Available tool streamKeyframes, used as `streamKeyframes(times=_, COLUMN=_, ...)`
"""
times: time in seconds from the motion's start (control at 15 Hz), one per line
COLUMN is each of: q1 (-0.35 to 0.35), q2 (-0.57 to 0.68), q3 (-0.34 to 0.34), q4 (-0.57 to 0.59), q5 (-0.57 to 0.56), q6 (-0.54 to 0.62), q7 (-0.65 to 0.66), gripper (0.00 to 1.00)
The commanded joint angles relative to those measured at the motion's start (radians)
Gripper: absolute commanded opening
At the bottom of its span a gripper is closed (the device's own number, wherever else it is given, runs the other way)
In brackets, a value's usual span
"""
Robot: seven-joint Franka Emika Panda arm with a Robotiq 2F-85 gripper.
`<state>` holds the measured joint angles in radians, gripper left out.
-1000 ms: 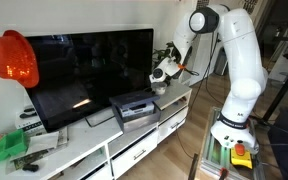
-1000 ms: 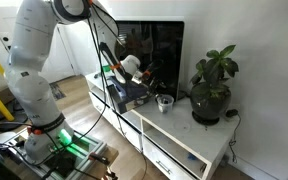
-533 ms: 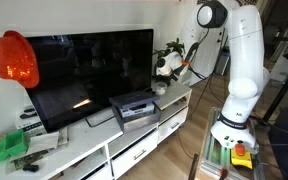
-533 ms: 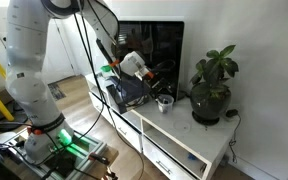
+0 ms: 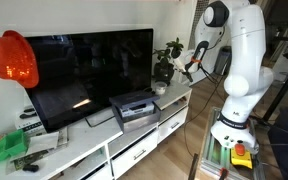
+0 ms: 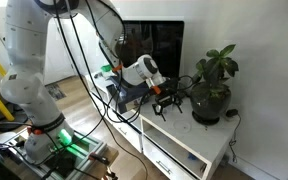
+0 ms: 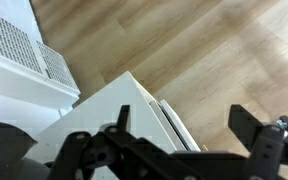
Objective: Put the sunglasses in the plastic bowl and then cover the plastic bowl with the plastic lid
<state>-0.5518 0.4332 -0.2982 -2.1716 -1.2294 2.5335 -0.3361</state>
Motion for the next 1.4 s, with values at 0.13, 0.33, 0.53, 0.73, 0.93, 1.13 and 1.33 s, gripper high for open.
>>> streamKeyframes(times=0.13, q1=0.02, q2=0.003, q3=-0.015, q4=0.0, q5=0.021, q6=0.006, q7=-0.007, gripper=1.0)
streamKeyframes(times=0.33, q1=0.023, q2=0.003, q3=-0.014, q4=0.0, q5=0.022, q6=0.006, q7=-0.007, gripper=1.0)
streamKeyframes(times=0.53, q1=0.023, q2=0.003, q3=-0.014, q4=0.0, q5=0.022, q6=0.006, q7=-0.007, gripper=1.0)
streamKeyframes(times=0.73, q1=-0.014, q2=0.08, q3=0.009, q4=0.058, q5=0.234, q6=0.001, q7=0.006, gripper=1.0)
streamKeyframes(times=0.93, q1=-0.045, q2=0.151, q3=0.014, q4=0.115, q5=0.404, q6=0.04, q7=0.005, gripper=1.0)
streamKeyframes(times=1.13, q1=-0.072, q2=0.251, q3=0.0, q4=0.196, q5=0.524, q6=0.134, q7=0.042, gripper=1.0)
streamKeyframes(times=1.33, q1=-0.135, q2=0.316, q3=0.049, q4=0.267, q5=0.717, q6=0.162, q7=-0.003, gripper=1.0)
